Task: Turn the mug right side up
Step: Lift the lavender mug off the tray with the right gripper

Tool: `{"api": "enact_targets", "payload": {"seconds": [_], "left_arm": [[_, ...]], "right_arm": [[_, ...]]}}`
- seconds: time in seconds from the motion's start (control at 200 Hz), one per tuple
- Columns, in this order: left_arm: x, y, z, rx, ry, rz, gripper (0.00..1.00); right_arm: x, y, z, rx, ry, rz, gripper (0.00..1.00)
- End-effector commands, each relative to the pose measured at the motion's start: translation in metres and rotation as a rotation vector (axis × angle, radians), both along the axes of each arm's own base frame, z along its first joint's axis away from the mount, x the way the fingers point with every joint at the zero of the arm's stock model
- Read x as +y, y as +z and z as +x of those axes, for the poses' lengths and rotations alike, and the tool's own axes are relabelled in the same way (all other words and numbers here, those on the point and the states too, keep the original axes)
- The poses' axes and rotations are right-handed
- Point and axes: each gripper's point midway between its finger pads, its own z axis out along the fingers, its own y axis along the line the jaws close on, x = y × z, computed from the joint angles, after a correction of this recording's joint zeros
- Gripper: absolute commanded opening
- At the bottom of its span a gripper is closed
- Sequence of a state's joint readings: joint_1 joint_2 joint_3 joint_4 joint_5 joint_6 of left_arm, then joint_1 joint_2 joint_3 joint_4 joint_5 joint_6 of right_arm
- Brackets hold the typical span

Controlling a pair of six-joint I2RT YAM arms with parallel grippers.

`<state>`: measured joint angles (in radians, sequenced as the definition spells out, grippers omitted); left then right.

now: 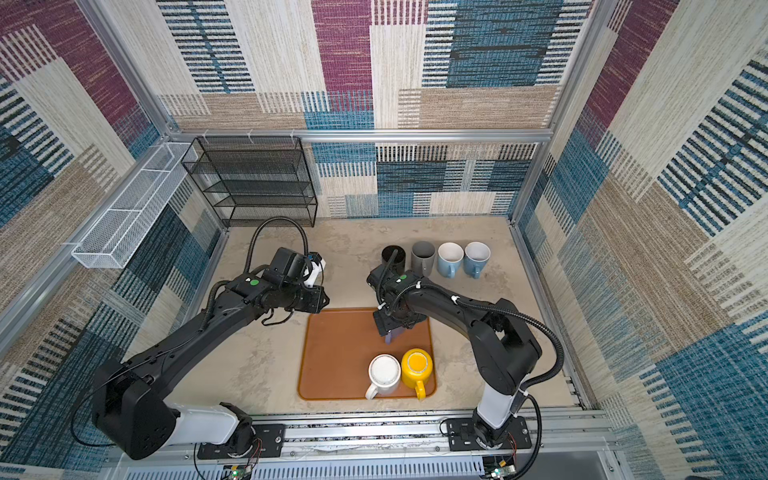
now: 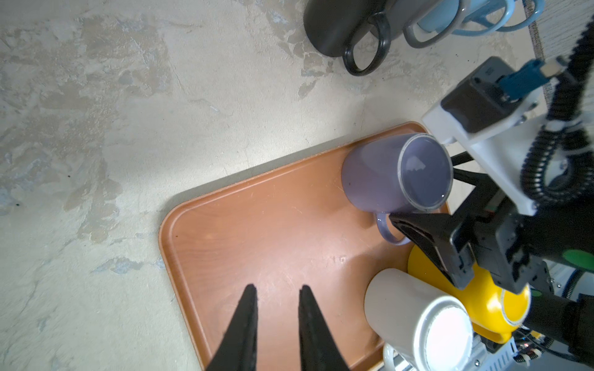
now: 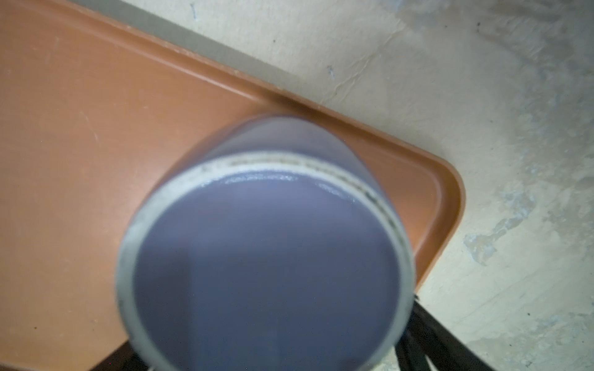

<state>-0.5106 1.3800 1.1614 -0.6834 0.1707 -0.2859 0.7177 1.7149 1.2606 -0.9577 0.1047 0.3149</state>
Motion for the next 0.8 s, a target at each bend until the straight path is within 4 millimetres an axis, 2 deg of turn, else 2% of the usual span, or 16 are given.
{"api": "enact_targets", "payload": {"seconds": [0.0,0.07,0.155,0.436,0.796], "left_arm": [[-0.001,0.003,0.0,-0.007,-0.017,0.003,0.21],[-0.002,0.002,0.0,-0.003,-0.019,0.002,0.21],[-0.002,0.002,0.0,-0.002,-0.02,0.0,0.21],[0.0,0.003,-0.002,-0.005,-0.016,0.0,0.21],[0.002,0.003,-0.003,-0.005,-0.012,0.009,0.21]], "right_arm": [[-0.003,0.005,-0.003,-0.005,-0.006,0.006,0.76],[-0.003,0.006,-0.004,-0.006,-0.008,0.012,0.63],[-0.002,0.006,-0.006,0.002,-0.006,0.023,0.56],[0.001,-0.001,-0.012,0.031,-0.01,0.043,0.45],[0.007,-0.008,-0.01,0.049,-0.004,0.06,0.34]]}}
